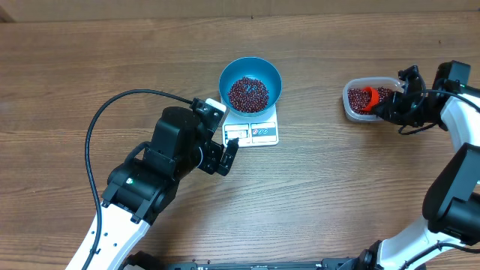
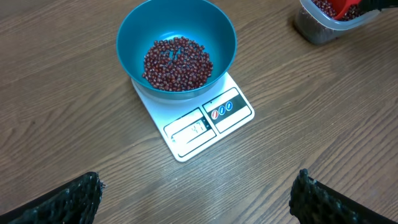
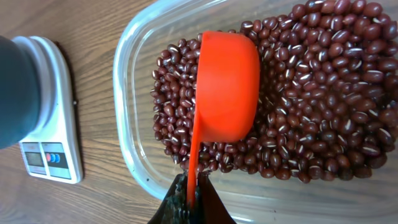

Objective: Scoop item into bowl and weigh 150g on scale
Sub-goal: 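Dip the red scoop into the beans in the tub, then lift the filled scoop and carry it left over the blue bowl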

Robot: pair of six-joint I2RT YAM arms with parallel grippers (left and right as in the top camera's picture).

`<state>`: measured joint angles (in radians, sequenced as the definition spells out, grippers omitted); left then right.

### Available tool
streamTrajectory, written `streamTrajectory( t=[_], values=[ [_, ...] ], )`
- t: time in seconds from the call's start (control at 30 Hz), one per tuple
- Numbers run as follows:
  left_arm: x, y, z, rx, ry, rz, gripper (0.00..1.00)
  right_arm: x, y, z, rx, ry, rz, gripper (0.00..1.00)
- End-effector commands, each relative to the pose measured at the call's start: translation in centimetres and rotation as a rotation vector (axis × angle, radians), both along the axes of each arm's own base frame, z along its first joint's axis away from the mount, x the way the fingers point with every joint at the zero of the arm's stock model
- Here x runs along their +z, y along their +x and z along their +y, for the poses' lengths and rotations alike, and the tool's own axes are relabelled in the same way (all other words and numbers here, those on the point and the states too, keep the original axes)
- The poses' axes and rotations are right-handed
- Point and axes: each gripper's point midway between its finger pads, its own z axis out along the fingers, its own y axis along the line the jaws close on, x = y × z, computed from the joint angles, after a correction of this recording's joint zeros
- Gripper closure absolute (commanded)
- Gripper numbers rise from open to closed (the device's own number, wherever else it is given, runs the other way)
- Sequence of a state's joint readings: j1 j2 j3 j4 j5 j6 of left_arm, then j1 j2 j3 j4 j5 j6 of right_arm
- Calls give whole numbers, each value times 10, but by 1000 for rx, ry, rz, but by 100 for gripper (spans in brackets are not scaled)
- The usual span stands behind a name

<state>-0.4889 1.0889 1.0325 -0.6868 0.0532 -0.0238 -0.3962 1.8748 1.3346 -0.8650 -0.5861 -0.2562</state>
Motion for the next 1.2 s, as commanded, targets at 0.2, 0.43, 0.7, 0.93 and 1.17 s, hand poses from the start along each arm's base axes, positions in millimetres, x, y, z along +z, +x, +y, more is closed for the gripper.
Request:
streamTrajectory(
  t=[0.2,0.43,0.7,0.93,1.17],
  values=[
    [-1,0,-1,0,-14,11,0,9,1,13,28,93,-41,96],
    [-1,0,-1,0,-14,11,0,11,0,15,30,115,-42,96],
    [-1,0,-1,0,-14,11,0,22,-5,-3,-31,209,-68,96],
    [-1,0,-1,0,-14,11,0,35,-11,-18,-89,314,-100,96],
    [-1,0,-1,0,-14,11,0,49,-9,-11,-63,390,-155,96]
  ],
)
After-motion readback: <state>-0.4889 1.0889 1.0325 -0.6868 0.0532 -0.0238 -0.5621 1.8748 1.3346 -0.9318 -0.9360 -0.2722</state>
